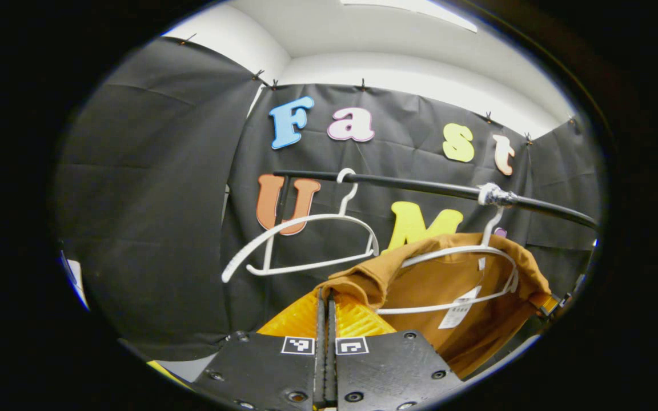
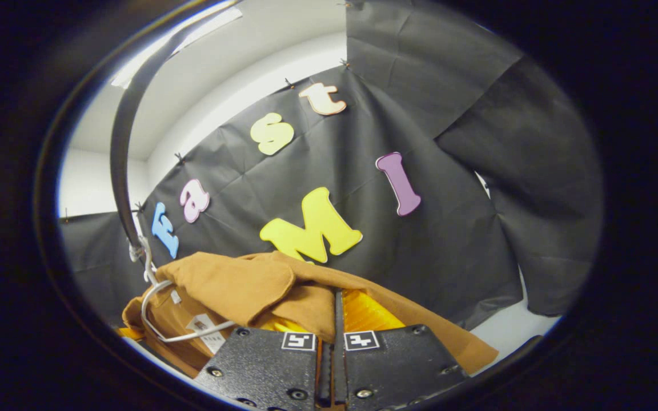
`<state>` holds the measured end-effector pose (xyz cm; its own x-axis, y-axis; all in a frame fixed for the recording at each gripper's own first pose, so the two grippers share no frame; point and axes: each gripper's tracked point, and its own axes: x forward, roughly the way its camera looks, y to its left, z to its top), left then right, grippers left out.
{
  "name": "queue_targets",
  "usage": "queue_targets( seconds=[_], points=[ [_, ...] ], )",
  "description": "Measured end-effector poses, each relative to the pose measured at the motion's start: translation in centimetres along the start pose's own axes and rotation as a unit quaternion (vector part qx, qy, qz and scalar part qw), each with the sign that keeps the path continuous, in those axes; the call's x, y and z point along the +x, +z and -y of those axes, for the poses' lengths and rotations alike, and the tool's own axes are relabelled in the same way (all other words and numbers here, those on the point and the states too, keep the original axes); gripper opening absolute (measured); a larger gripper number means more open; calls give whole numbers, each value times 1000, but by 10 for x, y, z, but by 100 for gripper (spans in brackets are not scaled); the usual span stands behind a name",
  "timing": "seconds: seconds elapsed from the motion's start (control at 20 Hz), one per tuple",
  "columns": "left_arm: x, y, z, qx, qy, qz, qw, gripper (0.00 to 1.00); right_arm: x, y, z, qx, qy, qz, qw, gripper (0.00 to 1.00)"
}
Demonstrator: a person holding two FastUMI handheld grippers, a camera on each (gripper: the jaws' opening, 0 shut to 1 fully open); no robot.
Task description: Grasp the clothes on the hanger with both hands and then place them into the laundry hamper below.
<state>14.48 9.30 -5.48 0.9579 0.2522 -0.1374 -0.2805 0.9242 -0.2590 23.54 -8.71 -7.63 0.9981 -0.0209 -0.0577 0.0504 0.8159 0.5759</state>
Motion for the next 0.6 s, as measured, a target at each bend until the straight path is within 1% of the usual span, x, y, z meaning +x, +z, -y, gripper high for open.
queue_targets(
  seconds=[0.15, 0.2, 0.25, 0.35, 0.45, 0.5, 0.6],
  points=[
    [10, 12, -9, -5, 0, 12, 1000, 5, 8, 8, -2, 53, 18, 4, 998, 5],
    [15, 9, -9, -7, -1, 10, 1000, 5, 12, 9, -4, 65, 26, 0, 998, 5],
    [19, -1, -12, -6, 1, -4, 1000, 5, 15, 8, -4, 73, 34, -4, 997, 5],
    [21, -23, -7, -15, -16, -28, 999, 5, 20, 8, -2, 77, 41, -12, 996, 5],
    [22, -39, -12, -22, -17, -41, 999, 5, 20, 7, 3, 72, 34, -14, 997, 5],
    [23, -43, -14, -24, -19, -50, 998, 5, 20, 7, 1, 69, 34, -16, 997, 5],
    [25, -40, -15, -16, -20, -47, 999, 5, 23, 8, 2, 60, 32, -17, 998, 5]
  ],
)
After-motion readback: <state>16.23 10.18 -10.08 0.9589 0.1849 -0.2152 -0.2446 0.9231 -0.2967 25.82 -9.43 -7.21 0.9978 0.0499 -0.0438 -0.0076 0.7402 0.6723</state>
